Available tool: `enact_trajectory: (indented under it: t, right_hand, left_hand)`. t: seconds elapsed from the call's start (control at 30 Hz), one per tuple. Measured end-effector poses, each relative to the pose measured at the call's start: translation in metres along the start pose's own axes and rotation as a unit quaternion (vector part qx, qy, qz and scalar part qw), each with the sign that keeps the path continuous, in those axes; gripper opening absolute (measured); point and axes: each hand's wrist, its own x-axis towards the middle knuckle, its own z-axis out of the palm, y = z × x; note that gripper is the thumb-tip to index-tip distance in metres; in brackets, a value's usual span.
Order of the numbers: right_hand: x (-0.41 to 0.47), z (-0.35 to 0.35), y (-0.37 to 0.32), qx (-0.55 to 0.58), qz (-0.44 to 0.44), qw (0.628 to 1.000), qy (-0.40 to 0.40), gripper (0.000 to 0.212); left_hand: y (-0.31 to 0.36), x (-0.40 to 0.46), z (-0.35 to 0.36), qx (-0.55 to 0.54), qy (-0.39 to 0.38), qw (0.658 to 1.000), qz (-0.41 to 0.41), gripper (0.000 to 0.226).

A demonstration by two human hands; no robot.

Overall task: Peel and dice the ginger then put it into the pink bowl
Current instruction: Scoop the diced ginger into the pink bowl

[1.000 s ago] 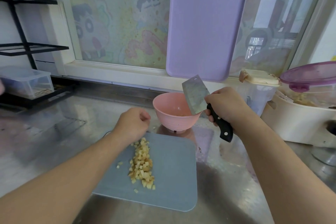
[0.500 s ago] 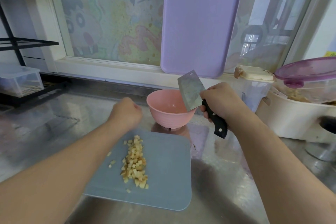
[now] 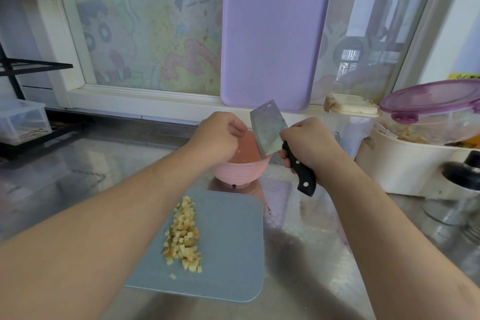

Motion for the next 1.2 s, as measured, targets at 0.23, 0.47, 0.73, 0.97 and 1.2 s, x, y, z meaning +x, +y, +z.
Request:
enact_trajectory:
  t: [0.23, 0.47, 0.73, 0.97, 1.2]
  right_hand:
    - [0.002, 0.0, 0.0, 0.007, 0.0, 1.0, -0.004, 0.012]
    - [0.0, 0.0, -0.001, 0.001, 0.001, 1.0, -0.005, 0.014]
    - [0.001, 0.001, 0.001, -0.007, 0.001, 1.0, -0.006, 0.014]
    - [0.003, 0.001, 0.001, -0.013, 0.002, 1.0, -0.002, 0.015]
    - [0.003, 0.001, 0.001, -0.013, 0.005, 1.0, 0.0, 0.016]
  left_hand:
    - [-0.005, -0.002, -0.001, -0.045, 0.077, 0.996, 0.004, 0.038]
    - [-0.01, -0.005, 0.0, -0.037, 0.023, 0.999, 0.016, 0.036]
    - [-0.014, -0.009, -0.006, -0.086, 0.061, 0.994, 0.024, 0.04]
    - [-0.017, -0.011, 0.001, 0.024, 0.113, 0.993, 0.039, 0.027]
    - [-0.014, -0.016, -0.001, 0.027, 0.079, 0.996, 0.023, 0.022]
